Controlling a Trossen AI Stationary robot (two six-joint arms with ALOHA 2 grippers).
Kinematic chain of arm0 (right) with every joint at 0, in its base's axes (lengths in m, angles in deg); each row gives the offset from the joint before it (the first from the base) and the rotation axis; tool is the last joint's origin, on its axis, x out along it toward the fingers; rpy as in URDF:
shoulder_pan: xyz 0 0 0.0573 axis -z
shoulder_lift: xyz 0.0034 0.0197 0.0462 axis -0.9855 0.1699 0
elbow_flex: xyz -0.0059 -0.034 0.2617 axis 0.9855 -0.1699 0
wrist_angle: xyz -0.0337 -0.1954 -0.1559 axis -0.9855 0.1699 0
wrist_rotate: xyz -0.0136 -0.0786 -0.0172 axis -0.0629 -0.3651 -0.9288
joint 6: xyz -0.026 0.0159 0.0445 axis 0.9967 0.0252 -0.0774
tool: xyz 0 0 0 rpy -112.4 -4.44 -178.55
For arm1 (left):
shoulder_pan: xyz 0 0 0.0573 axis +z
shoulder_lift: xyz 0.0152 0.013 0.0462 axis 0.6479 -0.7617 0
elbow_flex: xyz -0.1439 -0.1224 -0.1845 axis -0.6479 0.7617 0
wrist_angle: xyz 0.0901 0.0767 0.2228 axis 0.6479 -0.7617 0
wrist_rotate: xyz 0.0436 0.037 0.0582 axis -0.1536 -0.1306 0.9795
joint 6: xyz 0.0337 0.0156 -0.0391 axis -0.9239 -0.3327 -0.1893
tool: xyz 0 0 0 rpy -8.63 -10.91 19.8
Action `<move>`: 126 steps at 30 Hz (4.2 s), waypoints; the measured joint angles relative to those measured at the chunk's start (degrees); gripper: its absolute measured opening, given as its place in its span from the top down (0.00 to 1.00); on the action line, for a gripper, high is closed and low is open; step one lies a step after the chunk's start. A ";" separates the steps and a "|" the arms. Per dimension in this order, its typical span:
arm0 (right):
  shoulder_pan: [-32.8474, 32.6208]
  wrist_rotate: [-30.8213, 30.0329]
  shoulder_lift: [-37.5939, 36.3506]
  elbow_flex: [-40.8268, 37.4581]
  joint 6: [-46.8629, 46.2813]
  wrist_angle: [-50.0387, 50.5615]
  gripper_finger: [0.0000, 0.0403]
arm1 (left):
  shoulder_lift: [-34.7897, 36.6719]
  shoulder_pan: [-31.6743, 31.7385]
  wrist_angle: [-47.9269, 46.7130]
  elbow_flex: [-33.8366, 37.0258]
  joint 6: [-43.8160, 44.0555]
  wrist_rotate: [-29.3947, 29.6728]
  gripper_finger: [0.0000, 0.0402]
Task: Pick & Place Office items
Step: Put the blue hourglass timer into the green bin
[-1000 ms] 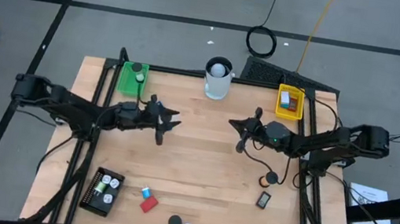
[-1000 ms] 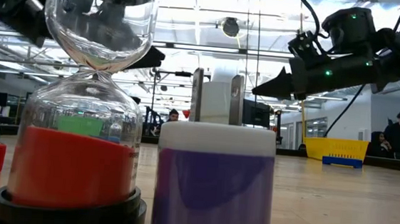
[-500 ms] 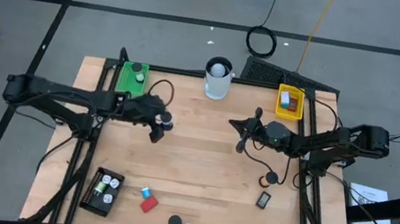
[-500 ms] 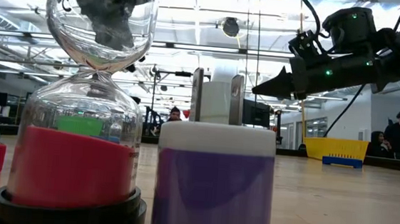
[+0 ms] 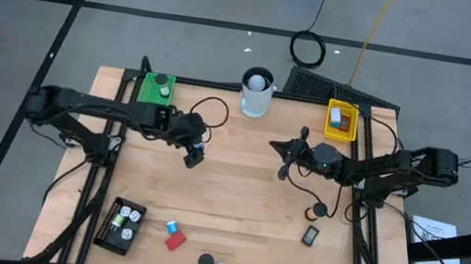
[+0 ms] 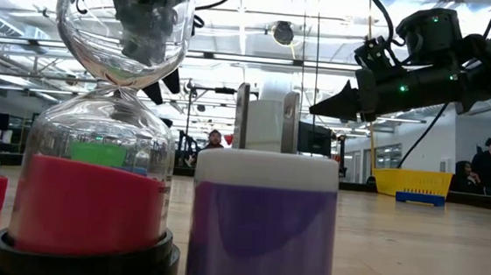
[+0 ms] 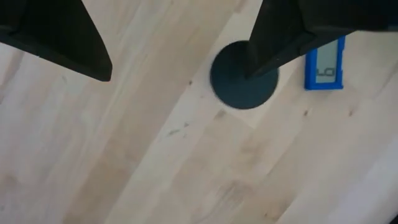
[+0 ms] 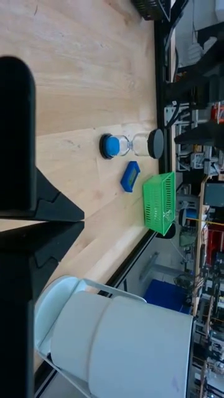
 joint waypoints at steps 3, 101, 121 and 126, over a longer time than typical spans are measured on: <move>0.00 0.02 0.00 0.00 0.02 0.00 0.99 | -0.68 0.66 -0.01 -0.50 -0.20 -0.02 0.07; 0.00 0.04 0.04 0.04 0.02 0.81 0.99 | 23.92 13.40 -17.04 7.31 1.74 15.84 0.48; -0.01 0.08 0.04 0.04 0.02 0.87 0.99 | 19.63 39.11 -13.79 9.08 -6.06 16.12 0.48; -0.02 0.20 0.04 0.04 0.01 0.90 0.99 | 19.61 43.08 -4.85 14.79 -7.78 12.62 0.48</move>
